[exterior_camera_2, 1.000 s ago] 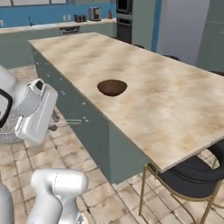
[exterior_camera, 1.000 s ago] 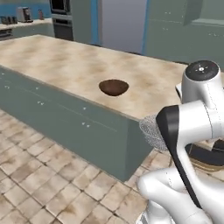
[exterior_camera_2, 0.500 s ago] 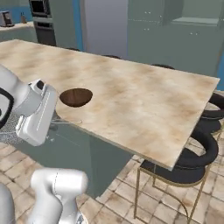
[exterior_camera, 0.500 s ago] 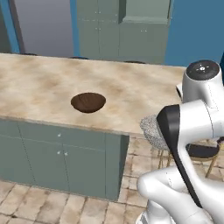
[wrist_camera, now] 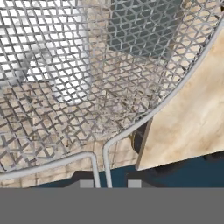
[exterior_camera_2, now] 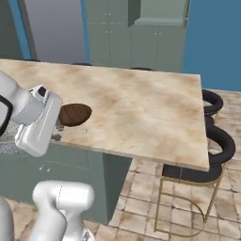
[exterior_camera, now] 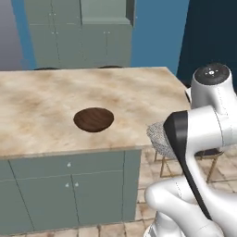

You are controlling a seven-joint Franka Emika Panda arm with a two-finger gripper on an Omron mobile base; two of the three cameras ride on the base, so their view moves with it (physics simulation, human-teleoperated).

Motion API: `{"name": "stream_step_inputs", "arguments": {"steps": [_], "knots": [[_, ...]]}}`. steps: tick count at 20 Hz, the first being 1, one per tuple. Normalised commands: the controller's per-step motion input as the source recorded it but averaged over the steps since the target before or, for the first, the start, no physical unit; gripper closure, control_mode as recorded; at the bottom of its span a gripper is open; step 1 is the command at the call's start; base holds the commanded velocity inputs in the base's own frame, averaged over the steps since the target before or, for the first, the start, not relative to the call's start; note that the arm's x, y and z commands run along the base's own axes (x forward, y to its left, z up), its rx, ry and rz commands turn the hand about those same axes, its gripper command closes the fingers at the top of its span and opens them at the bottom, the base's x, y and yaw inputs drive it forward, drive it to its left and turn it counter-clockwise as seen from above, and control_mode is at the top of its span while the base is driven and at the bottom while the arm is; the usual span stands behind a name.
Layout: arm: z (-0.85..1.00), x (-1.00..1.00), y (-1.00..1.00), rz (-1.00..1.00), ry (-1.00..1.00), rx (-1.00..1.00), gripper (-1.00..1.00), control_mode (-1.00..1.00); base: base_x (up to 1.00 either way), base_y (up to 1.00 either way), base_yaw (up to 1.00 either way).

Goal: Open the cabinet and setup a tea strainer by placing it in the bowl upright.

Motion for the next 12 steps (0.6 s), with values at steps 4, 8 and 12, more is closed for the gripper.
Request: {"name": "stream_step_inputs", "arguments": {"steps": [4, 8, 12], "knots": [[0.00, 0.00, 0.00, 0.00, 0.00, 0.00, 1.00, 1.00, 0.06, 0.68, -0.45], [0.00, 0.00, 0.00, 0.00, 0.00, 0.00, 1.00, 1.00, 0.10, 0.67, -0.41], [0.00, 0.00, 0.00, 0.00, 0.00, 0.00, 1.00, 1.00, 0.28, 0.57, -0.29]]}}
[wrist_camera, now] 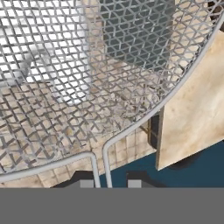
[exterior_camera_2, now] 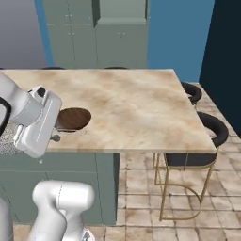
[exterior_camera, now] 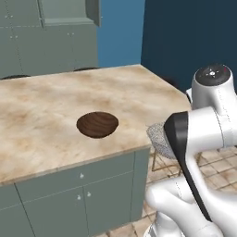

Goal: Open the cabinet and setup a tea strainer by placing it in the bowl upright.

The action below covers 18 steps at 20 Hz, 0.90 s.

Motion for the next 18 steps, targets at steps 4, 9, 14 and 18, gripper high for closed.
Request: {"name": "stream_step_inputs", "arguments": {"steps": [4, 9, 14, 18], "knots": [[0.00, 0.00, 0.00, 0.00, 0.00, 0.00, 1.00, 1.00, 0.37, 0.42, -0.06], [0.00, 0.00, 0.00, 0.00, 0.00, 0.00, 1.00, 1.00, 0.36, 0.32, 0.00], [0.00, 0.00, 0.00, 0.00, 0.00, 0.00, 1.00, 1.00, 0.22, 0.30, 0.18], [0.00, 0.00, 0.00, 0.00, 0.00, 0.00, 1.00, 1.00, 0.17, 0.16, 0.27]]}}
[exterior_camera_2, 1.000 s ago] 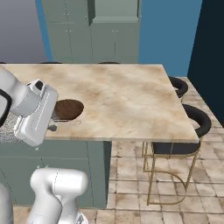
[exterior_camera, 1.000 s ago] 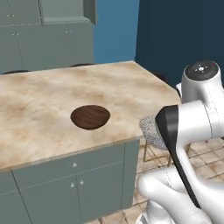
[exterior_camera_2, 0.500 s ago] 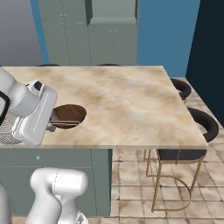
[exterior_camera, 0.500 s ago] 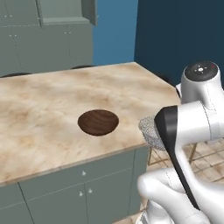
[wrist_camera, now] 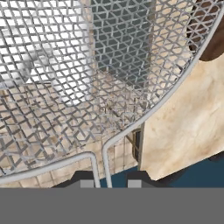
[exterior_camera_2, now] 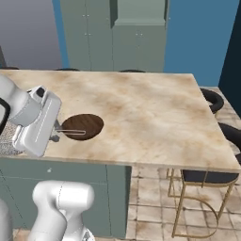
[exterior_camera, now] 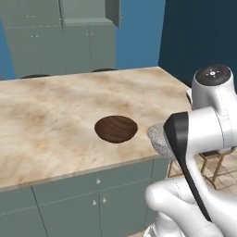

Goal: Open the cabinet and setup a tea strainer by placing it in the bowl upright.

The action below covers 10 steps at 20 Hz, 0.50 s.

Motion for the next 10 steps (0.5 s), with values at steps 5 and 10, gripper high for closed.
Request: {"name": "stream_step_inputs", "arguments": {"steps": [5, 10], "knots": [[0.00, 0.00, 0.00, 0.00, 0.00, 0.00, 1.00, 1.00, 0.60, 0.14, 0.09], [0.00, 0.00, 0.00, 0.00, 0.00, 0.00, 1.00, 1.00, 0.41, 0.17, 0.04]]}}
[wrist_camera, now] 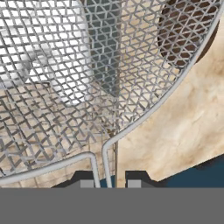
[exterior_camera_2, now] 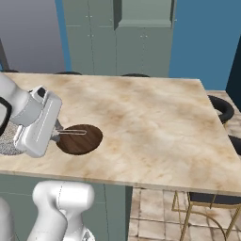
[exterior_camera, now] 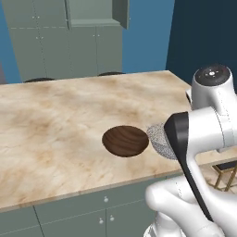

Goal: Open the cabinet and setup a tea strainer by placing it in the bowl upright.

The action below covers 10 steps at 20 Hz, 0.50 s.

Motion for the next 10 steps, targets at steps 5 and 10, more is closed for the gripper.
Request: {"name": "stream_step_inputs", "arguments": {"steps": [5, 10], "knots": [[0.00, 0.00, 0.00, 0.00, 0.00, 0.00, 1.00, 1.00, 0.04, 0.07, 0.00], [0.00, 0.00, 0.00, 0.00, 0.00, 0.00, 1.00, 1.00, 0.00, 0.00, 0.00]]}}
